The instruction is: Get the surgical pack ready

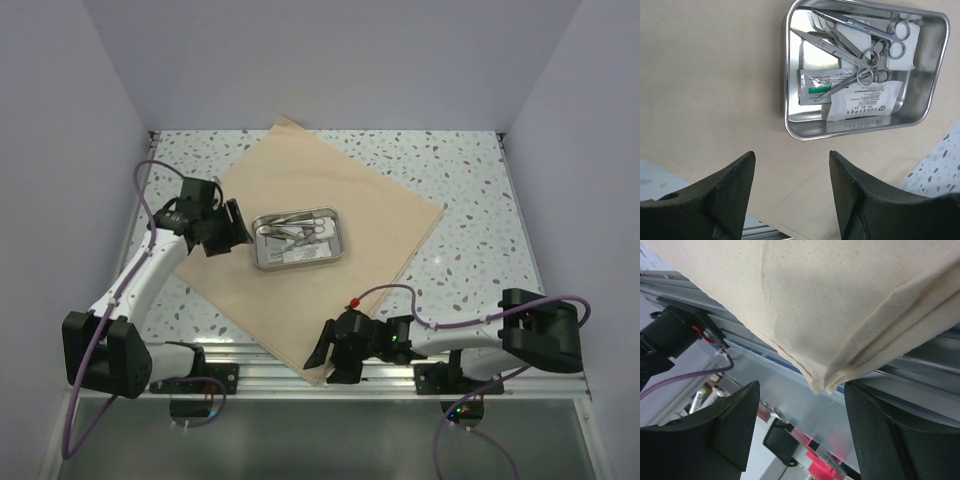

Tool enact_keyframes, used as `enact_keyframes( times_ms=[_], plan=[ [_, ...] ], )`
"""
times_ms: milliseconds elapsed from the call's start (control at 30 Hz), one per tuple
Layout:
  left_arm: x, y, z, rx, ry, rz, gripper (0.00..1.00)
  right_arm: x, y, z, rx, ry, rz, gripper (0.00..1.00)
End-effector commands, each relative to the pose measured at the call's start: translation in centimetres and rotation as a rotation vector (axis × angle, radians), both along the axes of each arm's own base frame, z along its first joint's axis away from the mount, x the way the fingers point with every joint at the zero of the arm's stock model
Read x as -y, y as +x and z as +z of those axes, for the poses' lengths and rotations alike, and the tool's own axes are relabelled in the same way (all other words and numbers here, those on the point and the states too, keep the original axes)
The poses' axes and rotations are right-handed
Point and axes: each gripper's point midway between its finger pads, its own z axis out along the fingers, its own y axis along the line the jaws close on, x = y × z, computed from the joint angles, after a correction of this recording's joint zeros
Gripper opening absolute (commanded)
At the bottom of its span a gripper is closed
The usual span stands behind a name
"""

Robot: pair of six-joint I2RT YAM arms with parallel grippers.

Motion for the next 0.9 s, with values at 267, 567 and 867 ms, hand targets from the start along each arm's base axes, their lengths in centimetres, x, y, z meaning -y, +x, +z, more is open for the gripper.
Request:
enact_keyframes(
  times_ms=[267,567,867],
  plan=[
    [0.1,0.7,1.7,0.080,0.109,-0.045,0.64,1.8,-0.6,-1.3,-0.037,-0.085,-0.222,0.72],
    [1.3,0.9,1.8,0.076,0.086,-0.090,0.64,3.7,0.2,-2.3,-0.014,-0.118,-0.286,0.72],
    [1.6,0.6,0.8,0.045,0.090,-0.115,0.64,1.2,0.0,-3.5,-0.032,-0.093,-0.271,0.71]
  ],
)
